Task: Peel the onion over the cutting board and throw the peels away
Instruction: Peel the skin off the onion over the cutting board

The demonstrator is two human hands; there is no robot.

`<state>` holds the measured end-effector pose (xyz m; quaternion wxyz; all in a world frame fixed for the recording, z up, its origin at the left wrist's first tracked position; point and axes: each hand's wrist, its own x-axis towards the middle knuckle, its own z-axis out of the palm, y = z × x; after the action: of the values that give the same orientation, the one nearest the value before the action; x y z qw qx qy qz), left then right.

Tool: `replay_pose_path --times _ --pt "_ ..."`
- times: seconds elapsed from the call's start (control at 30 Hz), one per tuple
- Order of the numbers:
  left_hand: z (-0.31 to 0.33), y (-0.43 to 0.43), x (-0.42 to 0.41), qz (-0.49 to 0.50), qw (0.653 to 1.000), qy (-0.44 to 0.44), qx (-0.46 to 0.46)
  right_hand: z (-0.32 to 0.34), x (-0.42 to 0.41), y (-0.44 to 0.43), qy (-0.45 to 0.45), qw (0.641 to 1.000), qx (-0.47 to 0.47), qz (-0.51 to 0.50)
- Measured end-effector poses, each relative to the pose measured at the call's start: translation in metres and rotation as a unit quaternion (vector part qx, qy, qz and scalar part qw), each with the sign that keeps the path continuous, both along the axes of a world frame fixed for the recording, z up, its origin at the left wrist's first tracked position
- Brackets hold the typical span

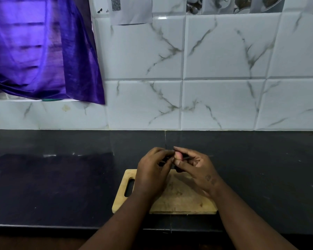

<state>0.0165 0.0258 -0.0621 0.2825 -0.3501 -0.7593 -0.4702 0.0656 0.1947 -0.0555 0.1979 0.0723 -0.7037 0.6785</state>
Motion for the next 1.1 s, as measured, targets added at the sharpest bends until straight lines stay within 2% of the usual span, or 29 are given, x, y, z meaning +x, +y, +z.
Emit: replay_pose_path --times 0.53,0.63,0.77,0.9,1.1 --pt "0.0001 -0.0009 0.0026 0.04 0.993 0.095 -0.052 0.0048 0.0053 -0.0015 -0.006 1.0 0.016 -0.016" --pt "0.0015 0.0019 0.0053 0.045 0.994 0.069 -0.075 0.0046 0.0049 -0.0006 -0.016 1.0 0.013 -0.01" --pt "0.0034 0.0049 0.0059 0.044 0.997 -0.002 -0.056 0.0048 0.0039 -0.0008 -0.017 1.0 0.007 -0.013" --pt "0.0022 0.0005 -0.0008 0.057 0.997 -0.056 -0.015 0.0062 0.003 0.0 -0.002 0.998 -0.059 -0.003" --pt "0.0005 0.0018 0.0036 0.027 0.993 -0.069 -0.091 0.0055 0.0022 0.0036 0.0 0.999 -0.041 -0.033"
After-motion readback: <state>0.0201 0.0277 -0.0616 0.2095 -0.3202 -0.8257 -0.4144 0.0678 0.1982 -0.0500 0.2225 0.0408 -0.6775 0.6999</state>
